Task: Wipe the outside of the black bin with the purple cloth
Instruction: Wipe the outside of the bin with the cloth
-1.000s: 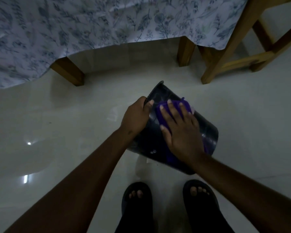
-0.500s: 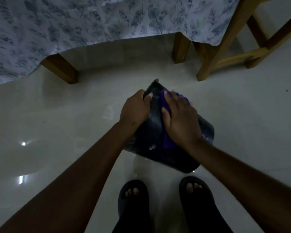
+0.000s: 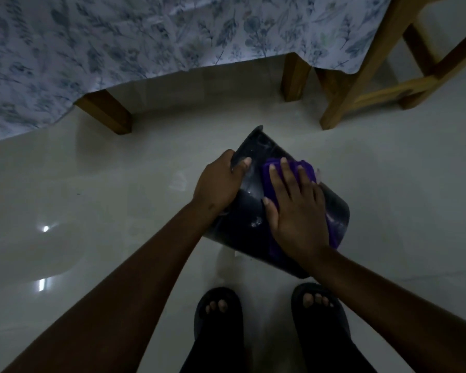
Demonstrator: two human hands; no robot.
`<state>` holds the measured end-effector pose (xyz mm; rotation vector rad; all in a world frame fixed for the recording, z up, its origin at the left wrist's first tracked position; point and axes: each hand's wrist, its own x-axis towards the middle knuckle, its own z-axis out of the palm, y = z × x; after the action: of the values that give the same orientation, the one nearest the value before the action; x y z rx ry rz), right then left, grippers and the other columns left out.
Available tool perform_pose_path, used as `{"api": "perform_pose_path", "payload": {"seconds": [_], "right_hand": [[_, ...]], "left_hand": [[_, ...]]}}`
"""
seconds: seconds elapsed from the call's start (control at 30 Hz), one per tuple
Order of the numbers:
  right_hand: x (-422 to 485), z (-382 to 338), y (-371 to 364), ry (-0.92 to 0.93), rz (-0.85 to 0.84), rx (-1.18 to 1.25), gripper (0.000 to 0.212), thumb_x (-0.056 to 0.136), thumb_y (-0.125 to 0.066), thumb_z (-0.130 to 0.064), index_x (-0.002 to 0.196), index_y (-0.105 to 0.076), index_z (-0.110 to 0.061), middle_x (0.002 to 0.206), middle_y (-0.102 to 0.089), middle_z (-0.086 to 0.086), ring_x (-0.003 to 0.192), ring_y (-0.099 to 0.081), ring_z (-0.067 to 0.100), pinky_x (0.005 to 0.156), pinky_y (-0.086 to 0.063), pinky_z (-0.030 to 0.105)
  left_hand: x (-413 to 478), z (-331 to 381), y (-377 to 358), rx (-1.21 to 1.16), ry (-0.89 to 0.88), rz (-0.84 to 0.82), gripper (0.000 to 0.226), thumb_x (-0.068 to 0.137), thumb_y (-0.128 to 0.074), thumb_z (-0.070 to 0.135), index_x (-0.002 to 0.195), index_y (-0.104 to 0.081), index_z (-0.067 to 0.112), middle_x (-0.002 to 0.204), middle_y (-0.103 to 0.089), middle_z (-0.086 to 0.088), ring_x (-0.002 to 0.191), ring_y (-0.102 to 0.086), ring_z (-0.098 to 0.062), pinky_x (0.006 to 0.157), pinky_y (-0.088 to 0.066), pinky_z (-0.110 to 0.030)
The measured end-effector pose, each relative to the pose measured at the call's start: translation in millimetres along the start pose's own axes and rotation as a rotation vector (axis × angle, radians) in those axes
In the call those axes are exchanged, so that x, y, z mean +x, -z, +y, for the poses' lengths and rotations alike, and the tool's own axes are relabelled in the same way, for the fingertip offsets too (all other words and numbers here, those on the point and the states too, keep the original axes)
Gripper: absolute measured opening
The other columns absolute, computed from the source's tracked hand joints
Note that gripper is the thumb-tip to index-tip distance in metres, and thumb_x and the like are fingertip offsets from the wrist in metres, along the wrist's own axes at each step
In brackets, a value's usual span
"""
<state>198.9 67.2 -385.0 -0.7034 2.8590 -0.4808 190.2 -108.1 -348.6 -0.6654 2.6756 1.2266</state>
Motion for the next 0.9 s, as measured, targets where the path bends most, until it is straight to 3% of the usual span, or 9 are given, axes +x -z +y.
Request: {"api": "perform_pose_path", "payload": {"seconds": [0.1, 0.2, 0.27, 0.43, 0.53, 0.63, 0.73, 0.83, 0.9], "right_hand": [[34.6, 10.1, 4.9, 0.000, -0.002, 0.072, 0.056, 0.100, -0.026, -0.044, 0.151, -0.026, -0.019, 0.157, -0.032, 0.008, 0.143, -0.033, 0.028, 0.114, -0.030, 0.046], [76.1, 30.2, 10.7, -0.139, -0.105, 0.274, 0.052, 0.102, -0.026, -0.041, 0.148, -0.033, -0.019, 0.152, -0.043, 0.005, 0.135, -0.045, 0.025, 0.109, -0.034, 0.040], [65.1, 31.6, 9.3, -0.151, -0.108, 0.235, 0.054, 0.102, -0.025, -0.041, 0.150, -0.031, -0.017, 0.153, -0.040, 0.007, 0.137, -0.042, 0.026, 0.111, -0.032, 0.041], [-9.3, -14.8, -5.6, 0.023, -0.035, -0.031, 0.062, 0.098, -0.026, -0.046, 0.154, -0.016, -0.019, 0.163, -0.016, 0.008, 0.149, -0.014, 0.031, 0.116, -0.016, 0.048], [22.4, -9.0, -3.0, -0.003, 0.000, 0.003, 0.059, 0.100, -0.024, -0.045, 0.152, -0.021, -0.019, 0.160, -0.025, 0.010, 0.147, -0.024, 0.030, 0.117, -0.022, 0.049], [61.9, 14.0, 6.6, -0.053, 0.005, 0.071, 0.055, 0.101, -0.023, -0.043, 0.149, -0.031, -0.016, 0.154, -0.039, 0.009, 0.140, -0.038, 0.026, 0.116, -0.030, 0.045], [73.6, 26.0, 8.8, -0.092, -0.022, 0.115, 0.055, 0.101, -0.024, -0.041, 0.148, -0.034, -0.015, 0.152, -0.042, 0.010, 0.137, -0.043, 0.026, 0.113, -0.033, 0.044], [39.3, 14.5, -0.3, -0.081, -0.003, 0.017, 0.059, 0.099, -0.022, -0.041, 0.151, -0.025, -0.013, 0.156, -0.034, 0.013, 0.142, -0.035, 0.033, 0.115, -0.031, 0.049], [4.1, 0.0, -6.5, -0.032, -0.010, -0.067, 0.062, 0.098, -0.025, -0.044, 0.153, -0.019, -0.014, 0.160, -0.023, 0.013, 0.146, -0.025, 0.035, 0.115, -0.026, 0.052]], "left_hand": [[4.8, 5.5, -3.3, 0.007, -0.013, 0.003, 0.029, 0.099, -0.044, 0.038, 0.103, -0.055, 0.012, 0.089, -0.060, 0.000, 0.074, -0.057, -0.014, 0.059, -0.040, -0.019], [8.4, 5.9, -3.5, 0.039, 0.007, 0.027, 0.032, 0.100, -0.043, 0.038, 0.103, -0.055, 0.009, 0.089, -0.058, -0.001, 0.072, -0.053, -0.013, 0.056, -0.034, -0.015], [11.1, 3.7, -4.4, 0.046, 0.019, 0.016, 0.034, 0.099, -0.043, 0.039, 0.104, -0.056, 0.009, 0.091, -0.060, -0.002, 0.077, -0.055, -0.017, 0.056, -0.035, -0.017], [13.1, -4.1, -7.4, 0.065, 0.046, 0.021, 0.035, 0.098, -0.043, 0.042, 0.102, -0.056, 0.010, 0.088, -0.061, -0.003, 0.077, -0.057, -0.020, 0.059, -0.039, -0.028], [18.2, 4.1, -6.2, 0.064, 0.041, 0.005, 0.033, 0.099, -0.042, 0.038, 0.101, -0.055, 0.009, 0.086, -0.058, -0.002, 0.076, -0.055, -0.018, 0.058, -0.039, -0.023], [9.8, 7.6, -0.7, -0.129, 0.092, -0.032, 0.026, 0.099, -0.043, 0.034, 0.103, -0.057, 0.013, 0.086, -0.060, 0.002, 0.076, -0.057, -0.013, 0.059, -0.042, -0.019], [-18.7, -7.2, 0.5, -0.084, 0.003, -0.016, 0.028, 0.101, -0.039, 0.037, 0.099, -0.055, 0.015, 0.081, -0.057, 0.012, 0.073, -0.054, 0.001, 0.059, -0.041, -0.004], [-18.1, -17.5, -1.7, 0.003, -0.010, 0.045, 0.034, 0.100, -0.038, 0.040, 0.087, -0.051, 0.013, 0.072, -0.054, 0.009, 0.065, -0.052, -0.004, 0.059, -0.044, -0.018], [-8.8, -14.6, -2.3, 0.051, -0.020, 0.053, 0.034, 0.100, -0.038, 0.040, 0.081, -0.048, 0.014, 0.068, -0.052, 0.008, 0.061, -0.050, -0.005, 0.056, -0.038, -0.022]]}}
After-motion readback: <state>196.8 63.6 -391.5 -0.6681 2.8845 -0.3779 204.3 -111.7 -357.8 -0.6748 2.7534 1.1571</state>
